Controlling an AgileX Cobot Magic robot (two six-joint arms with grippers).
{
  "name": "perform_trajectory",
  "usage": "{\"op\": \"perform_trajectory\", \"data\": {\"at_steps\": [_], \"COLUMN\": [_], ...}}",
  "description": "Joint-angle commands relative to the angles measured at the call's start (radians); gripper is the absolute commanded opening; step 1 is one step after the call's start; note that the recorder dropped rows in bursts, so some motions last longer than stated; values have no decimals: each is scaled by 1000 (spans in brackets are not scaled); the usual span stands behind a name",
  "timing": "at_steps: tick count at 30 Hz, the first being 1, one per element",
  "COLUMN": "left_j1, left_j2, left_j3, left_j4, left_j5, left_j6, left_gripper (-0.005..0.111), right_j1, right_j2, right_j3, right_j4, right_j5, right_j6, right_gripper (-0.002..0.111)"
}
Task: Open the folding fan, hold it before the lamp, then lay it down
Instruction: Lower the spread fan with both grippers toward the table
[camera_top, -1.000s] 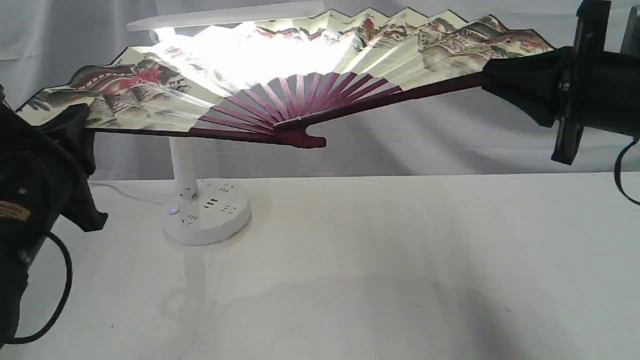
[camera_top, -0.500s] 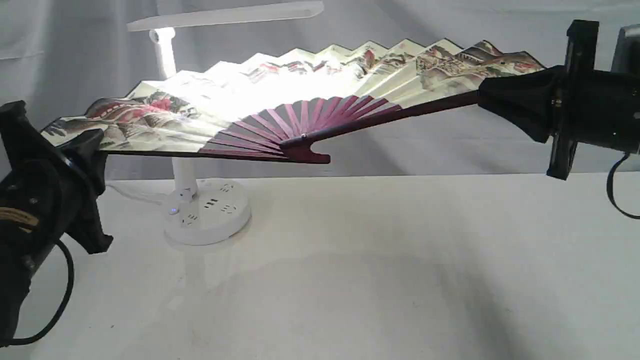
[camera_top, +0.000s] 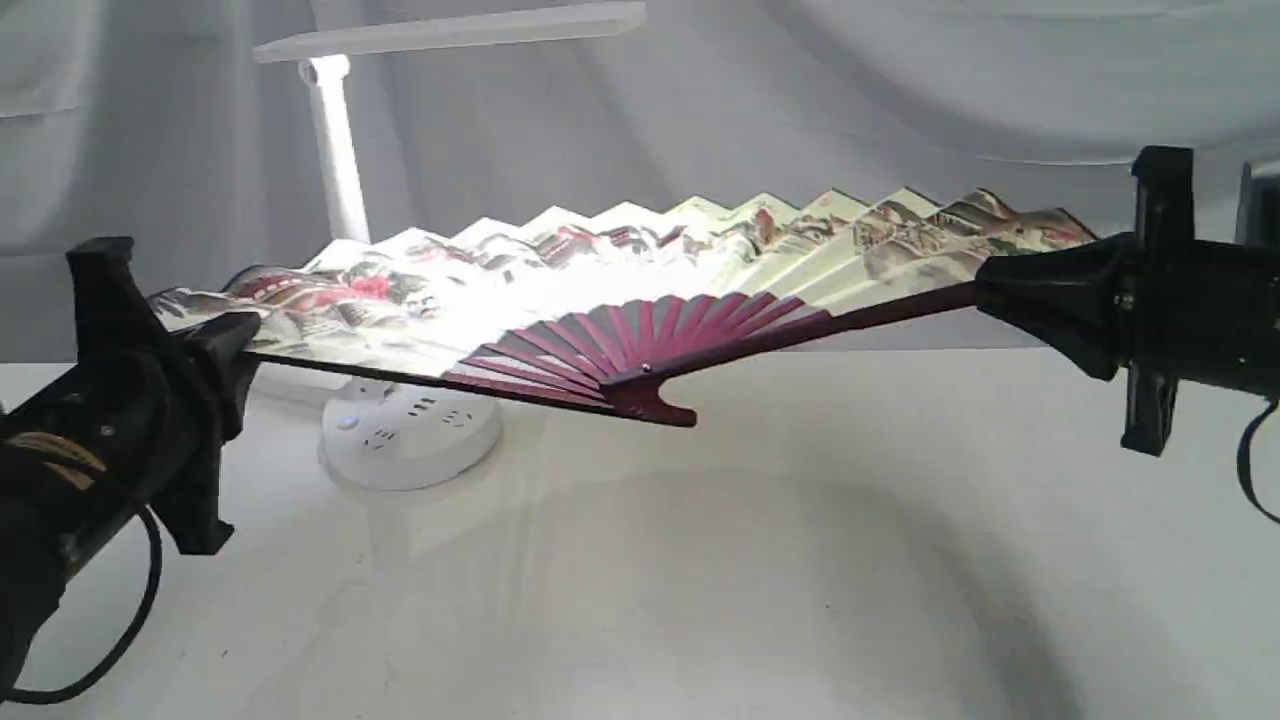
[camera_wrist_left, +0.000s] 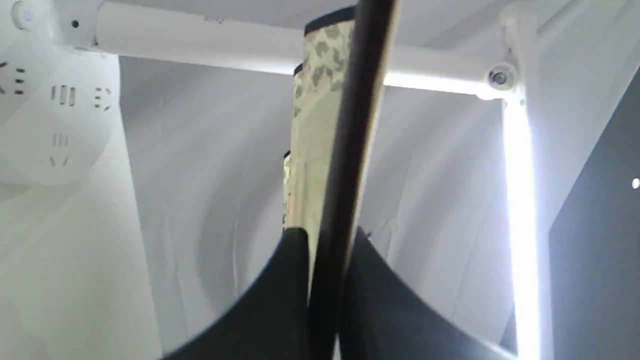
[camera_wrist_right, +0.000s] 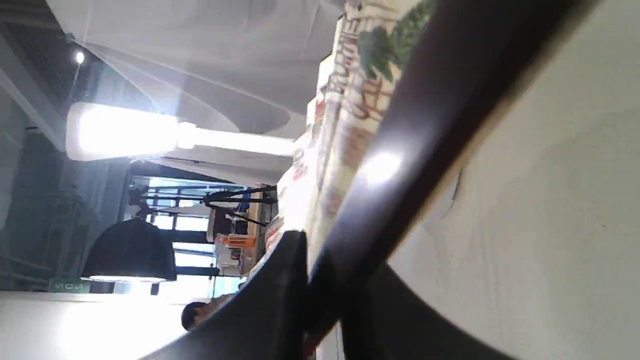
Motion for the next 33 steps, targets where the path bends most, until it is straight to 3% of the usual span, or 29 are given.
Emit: {"op": "perform_trajectory", "data": {"at_steps": [1,8,13,23,33], "left_j1": [1,-40,-97,-143,-146], "left_j2": [-14,70,174,342,413], "left_j3": [-8,-10,-20,-116,-197], "left_j4": [36,35,-37,-8,60], "left_j5": [-25,-95,-232,-235,-241], "left_j6": [-22,-23,-53,-131,-131], "left_gripper": [0,0,0,0,0], "right_j1": [-44,-99,-119,-126,-224], "right_j2": [4,4,4,4,111], "right_j3": [46,112,123,123,123], "right_j4": [-38,-33,-48,-58,-59], "right_j5": [-82,-103,-129,-233,-220], "right_j6": [-74,-99,-115,-117,-137], "right_gripper": [0,0,0,0,0]}}
